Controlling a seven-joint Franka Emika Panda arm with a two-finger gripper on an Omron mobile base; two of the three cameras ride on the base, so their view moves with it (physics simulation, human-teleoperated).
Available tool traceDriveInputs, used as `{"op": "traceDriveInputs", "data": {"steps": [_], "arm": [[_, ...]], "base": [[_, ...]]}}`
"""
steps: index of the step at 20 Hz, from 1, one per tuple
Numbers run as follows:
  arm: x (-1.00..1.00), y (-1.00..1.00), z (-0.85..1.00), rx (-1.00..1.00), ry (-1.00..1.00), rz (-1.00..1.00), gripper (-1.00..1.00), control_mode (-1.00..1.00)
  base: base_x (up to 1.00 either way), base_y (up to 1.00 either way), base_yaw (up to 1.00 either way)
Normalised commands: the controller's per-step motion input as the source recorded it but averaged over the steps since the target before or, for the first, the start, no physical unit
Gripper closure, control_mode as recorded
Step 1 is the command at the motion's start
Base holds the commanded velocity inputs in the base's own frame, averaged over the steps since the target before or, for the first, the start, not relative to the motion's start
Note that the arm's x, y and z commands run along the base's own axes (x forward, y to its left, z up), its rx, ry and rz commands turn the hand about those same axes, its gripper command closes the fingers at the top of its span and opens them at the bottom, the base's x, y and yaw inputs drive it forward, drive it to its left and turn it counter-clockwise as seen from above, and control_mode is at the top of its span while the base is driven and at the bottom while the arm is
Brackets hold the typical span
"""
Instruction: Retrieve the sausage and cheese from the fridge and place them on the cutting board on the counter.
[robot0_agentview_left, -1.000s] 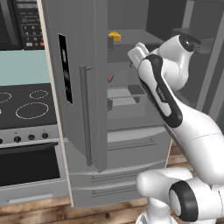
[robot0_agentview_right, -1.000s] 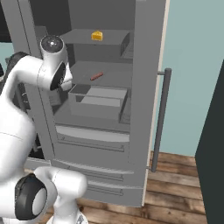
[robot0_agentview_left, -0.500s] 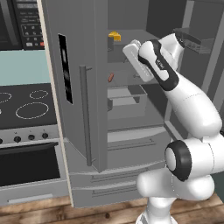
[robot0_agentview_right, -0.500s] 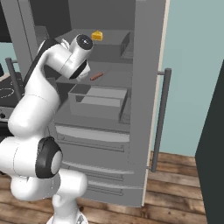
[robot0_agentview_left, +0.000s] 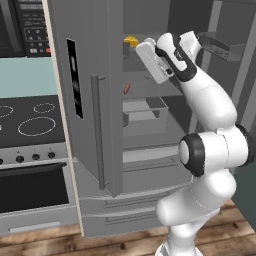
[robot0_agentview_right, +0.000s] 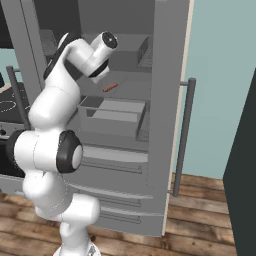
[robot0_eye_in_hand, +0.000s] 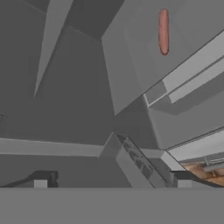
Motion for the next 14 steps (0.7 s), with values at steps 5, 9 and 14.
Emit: {"op": "traceDriveInputs", "data": {"steps": [5, 9, 14], "arm": [[0.56, 0.18, 0.06, 0.1, -0.03, 0.13, -1.0, -1.0], [0.56, 0.29, 0.01, 0.11, -0.07, 0.14, -1.0, -1.0], [0.49, 0.33, 0.0, 0.12, -0.11, 0.18, -1.0, -1.0]], "base": [[0.0, 0.0, 0.0], [0.0, 0.0, 0.0], [0.0, 0.0, 0.0]]}}
